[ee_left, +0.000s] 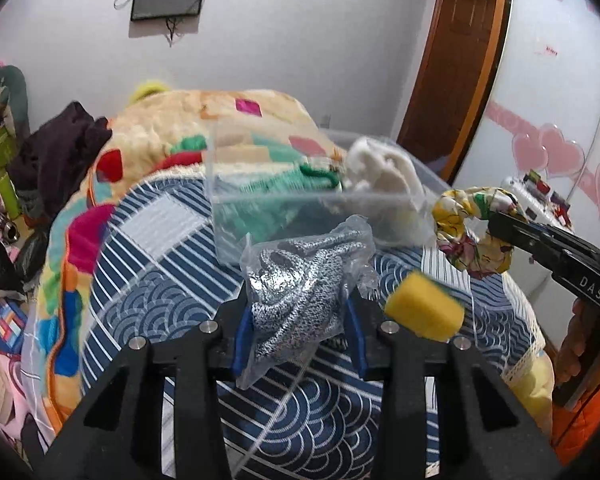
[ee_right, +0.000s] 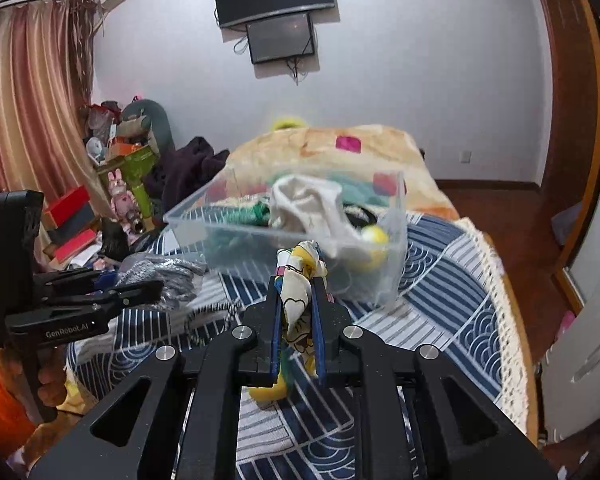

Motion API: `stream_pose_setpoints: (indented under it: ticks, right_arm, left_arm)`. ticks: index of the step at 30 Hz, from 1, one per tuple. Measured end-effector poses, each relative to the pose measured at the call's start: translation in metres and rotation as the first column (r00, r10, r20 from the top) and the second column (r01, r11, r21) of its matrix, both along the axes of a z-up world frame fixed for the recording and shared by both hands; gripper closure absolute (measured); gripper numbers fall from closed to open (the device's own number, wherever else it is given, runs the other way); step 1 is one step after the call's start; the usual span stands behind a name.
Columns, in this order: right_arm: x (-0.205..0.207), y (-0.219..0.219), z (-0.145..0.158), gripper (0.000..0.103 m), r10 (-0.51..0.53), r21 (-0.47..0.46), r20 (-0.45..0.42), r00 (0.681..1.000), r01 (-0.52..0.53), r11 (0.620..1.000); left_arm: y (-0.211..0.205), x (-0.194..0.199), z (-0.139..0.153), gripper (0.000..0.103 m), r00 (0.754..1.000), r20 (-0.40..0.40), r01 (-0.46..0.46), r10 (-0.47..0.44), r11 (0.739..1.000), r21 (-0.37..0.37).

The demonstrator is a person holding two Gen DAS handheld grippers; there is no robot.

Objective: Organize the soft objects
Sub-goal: 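Grasp the bagged grey knit item with the left gripper while the right grasps the floral scrunchie, then place the bagged grey item and floral scrunchie into the clear box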

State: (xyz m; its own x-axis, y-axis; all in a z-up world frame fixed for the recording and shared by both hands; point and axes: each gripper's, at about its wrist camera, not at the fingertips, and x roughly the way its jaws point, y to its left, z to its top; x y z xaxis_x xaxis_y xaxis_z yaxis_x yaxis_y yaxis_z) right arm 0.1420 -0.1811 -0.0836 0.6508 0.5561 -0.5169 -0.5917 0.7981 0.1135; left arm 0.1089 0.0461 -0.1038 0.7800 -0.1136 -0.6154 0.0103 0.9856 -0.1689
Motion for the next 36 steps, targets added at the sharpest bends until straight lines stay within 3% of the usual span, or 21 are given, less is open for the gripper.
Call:
stream_pose_setpoints:
  ticks: [10,18,25,36]
  right_arm:
    - [0.008,0.013,0.037,0.091,0.002,0.037,0.121,0.993,-0.006,0.999]
    - [0.027,0.034,0.053,0.091,0.031,0.077,0.151,0.988,-0.043,0.996]
    - [0.046,0.059,0.047,0.091,0.078,0.076,0.115,0.990,-0.087,0.993]
    - [0.083,0.084,0.010,0.091,0.101,0.005,-0.025,0.995,-0.101,0.995]
  left_arm:
    - [0.013,0.020,0.037,0.064,0.993,0.099,-0.066,0.064,0.998,0.023]
    - [0.020,0.055,0.043,0.064,0.989,0.102,-0.110,0.106,0.993,0.040]
    - [0.027,0.088,0.033,0.064,0.993,0.044,-0.112,0.112,0.994,0.012]
    - [0.017,0.126,0.003,0.064,0.994,-0.052,-0.092,0.094,0.994,0.052]
